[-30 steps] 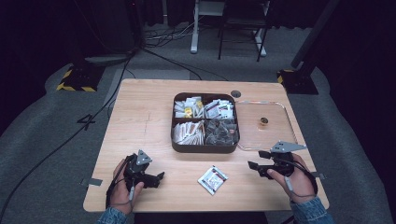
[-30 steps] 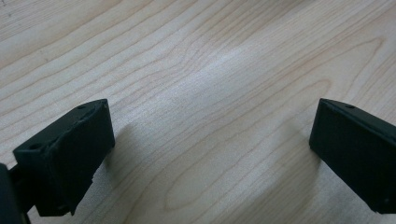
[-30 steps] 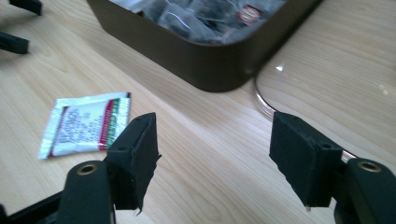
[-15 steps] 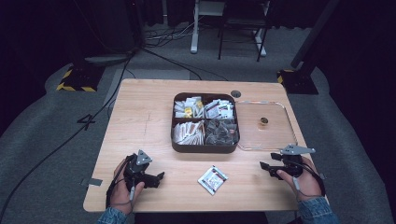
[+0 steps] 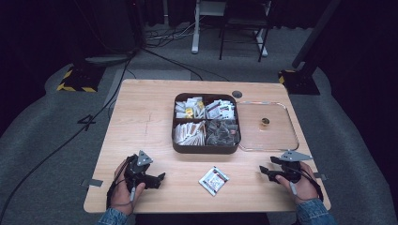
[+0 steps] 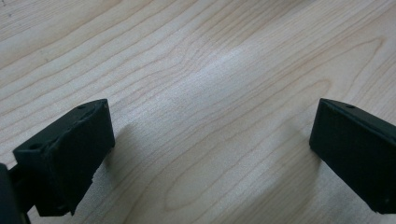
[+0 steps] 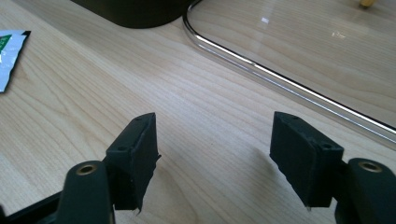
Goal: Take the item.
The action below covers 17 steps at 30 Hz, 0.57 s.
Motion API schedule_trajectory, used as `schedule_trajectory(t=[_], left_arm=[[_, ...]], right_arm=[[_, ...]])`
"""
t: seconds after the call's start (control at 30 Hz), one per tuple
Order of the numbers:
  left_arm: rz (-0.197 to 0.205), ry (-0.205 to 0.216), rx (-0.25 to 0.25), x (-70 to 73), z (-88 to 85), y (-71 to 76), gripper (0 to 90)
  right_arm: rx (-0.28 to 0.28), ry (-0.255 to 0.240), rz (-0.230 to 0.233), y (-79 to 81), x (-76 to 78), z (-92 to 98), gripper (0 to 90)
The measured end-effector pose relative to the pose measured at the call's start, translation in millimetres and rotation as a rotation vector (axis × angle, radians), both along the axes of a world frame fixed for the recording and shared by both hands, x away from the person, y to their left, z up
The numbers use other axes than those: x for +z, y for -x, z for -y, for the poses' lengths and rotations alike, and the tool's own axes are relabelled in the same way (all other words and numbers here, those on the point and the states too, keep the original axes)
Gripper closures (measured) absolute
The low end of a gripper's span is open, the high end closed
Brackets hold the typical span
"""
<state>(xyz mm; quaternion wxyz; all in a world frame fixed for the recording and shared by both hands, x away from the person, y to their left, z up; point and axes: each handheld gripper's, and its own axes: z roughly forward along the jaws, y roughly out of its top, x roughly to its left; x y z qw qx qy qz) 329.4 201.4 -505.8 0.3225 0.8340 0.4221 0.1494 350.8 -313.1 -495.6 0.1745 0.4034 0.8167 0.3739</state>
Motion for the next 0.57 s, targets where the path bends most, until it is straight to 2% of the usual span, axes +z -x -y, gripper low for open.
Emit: schedule_trajectory(t=[0.13, 0.2, 0.23, 0.27, 0.37, 0.57], left_arm=[[-0.001, -0.002, 0.000, 0.1, 0.0, 0.0, 0.3], [-0.002, -0.003, 0.000, 0.2, 0.0, 0.1, 0.3], [-0.002, -0.003, 0.000, 0.2, 0.0, 0.1, 0.3], [0.000, -0.003, 0.001, 0.1, 0.0, 0.0, 0.3], [0.002, -0.006, -0.001, 0.2, 0.0, -0.2, 0.2], [0.001, -0.006, -0.001, 0.2, 0.1, -0.3, 0.1]], right_arm=[[0.023, 0.021, -0.013, 0.7, -5.5, -3.3, 26.5], [0.034, 0.027, 0.002, 0.4, -7.6, -4.8, 20.9], [0.034, 0.027, 0.002, 0.4, -7.6, -4.8, 20.9], [0.030, 0.034, -0.002, -0.5, -8.3, -6.4, 14.1], [0.013, 0.044, -0.015, -1.6, -9.0, -11.0, 8.5], [0.017, 0.046, -0.018, -2.1, -9.3, -12.5, 6.9]])
